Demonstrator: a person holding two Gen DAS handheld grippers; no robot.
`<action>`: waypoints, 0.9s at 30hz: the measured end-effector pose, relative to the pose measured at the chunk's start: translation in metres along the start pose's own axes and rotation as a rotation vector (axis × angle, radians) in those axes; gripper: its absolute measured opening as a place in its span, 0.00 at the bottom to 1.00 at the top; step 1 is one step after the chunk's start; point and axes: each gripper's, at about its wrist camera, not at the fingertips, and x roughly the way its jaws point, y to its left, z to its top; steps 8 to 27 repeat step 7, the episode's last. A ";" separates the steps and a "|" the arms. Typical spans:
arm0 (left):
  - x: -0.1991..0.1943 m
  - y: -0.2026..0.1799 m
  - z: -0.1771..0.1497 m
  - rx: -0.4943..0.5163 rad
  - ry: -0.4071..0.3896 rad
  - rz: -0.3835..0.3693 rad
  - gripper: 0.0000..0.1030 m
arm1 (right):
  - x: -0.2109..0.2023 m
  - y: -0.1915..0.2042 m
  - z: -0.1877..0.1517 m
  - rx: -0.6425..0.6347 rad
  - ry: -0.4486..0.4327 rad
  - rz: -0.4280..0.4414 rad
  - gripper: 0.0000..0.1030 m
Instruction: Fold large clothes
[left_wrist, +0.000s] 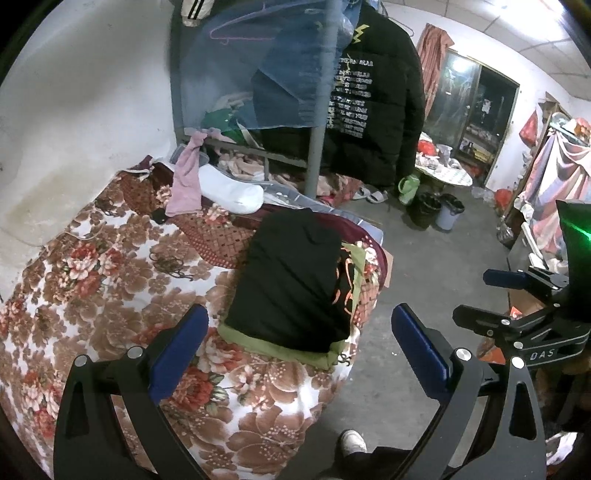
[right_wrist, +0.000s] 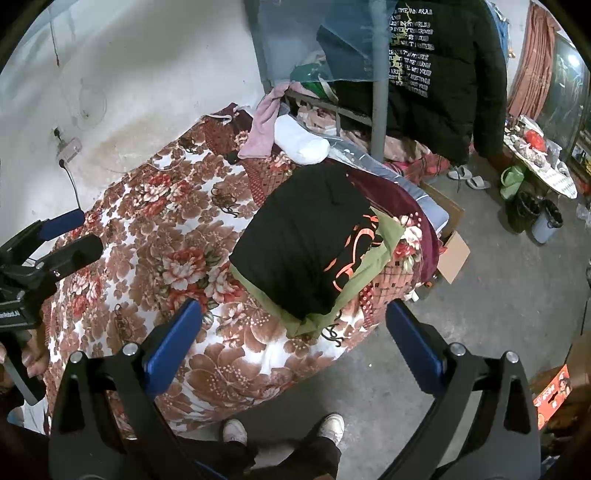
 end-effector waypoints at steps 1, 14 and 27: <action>0.000 0.001 0.000 -0.007 0.005 -0.011 0.95 | -0.001 -0.001 -0.001 0.002 0.000 0.001 0.95; 0.002 -0.003 -0.001 0.000 0.017 -0.062 0.95 | -0.001 -0.001 -0.002 -0.001 0.002 0.002 0.95; 0.002 -0.003 -0.001 0.000 0.017 -0.062 0.95 | -0.001 -0.001 -0.002 -0.001 0.002 0.002 0.95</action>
